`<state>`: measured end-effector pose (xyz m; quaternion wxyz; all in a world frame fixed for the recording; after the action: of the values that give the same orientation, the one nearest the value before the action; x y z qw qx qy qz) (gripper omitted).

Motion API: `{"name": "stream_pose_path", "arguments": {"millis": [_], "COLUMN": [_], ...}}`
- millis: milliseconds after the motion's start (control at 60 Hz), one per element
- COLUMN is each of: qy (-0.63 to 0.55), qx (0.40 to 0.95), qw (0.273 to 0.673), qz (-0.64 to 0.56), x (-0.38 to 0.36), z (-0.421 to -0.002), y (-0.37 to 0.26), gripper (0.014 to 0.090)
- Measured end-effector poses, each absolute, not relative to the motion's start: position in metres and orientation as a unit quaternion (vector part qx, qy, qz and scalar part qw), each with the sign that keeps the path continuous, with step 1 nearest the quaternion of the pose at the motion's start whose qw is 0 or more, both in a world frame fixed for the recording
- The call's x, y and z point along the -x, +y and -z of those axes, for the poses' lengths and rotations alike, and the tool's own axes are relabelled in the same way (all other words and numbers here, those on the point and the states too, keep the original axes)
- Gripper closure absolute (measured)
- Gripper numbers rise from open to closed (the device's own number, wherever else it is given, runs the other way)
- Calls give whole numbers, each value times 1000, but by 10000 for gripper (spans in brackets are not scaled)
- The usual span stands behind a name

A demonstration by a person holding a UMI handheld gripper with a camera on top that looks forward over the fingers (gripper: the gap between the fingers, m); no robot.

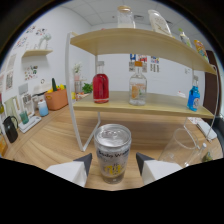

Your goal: Make me a cup of Mojito.

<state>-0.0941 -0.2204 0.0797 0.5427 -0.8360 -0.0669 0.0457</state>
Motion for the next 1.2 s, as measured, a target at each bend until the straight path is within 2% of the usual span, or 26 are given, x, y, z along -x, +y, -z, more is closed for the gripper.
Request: {"name": "stream_pose_path", "arguments": {"millis": [17, 33, 283, 517, 800, 1200], "qy": [-68, -68, -34, -38, -40, -13], "qx": [837, 838, 861, 859, 863, 865], "qw": [541, 539, 506, 510, 503, 501], "qz": [-47, -48, -36, -16, 12, 21], "x": [95, 96, 88, 67, 28, -9], "z": [-82, -85, -131, -162, -172, -176], "y": [-223, -225, -297, -360, -405, -427], "gripper": [188, 183, 194, 187, 190, 189]}}
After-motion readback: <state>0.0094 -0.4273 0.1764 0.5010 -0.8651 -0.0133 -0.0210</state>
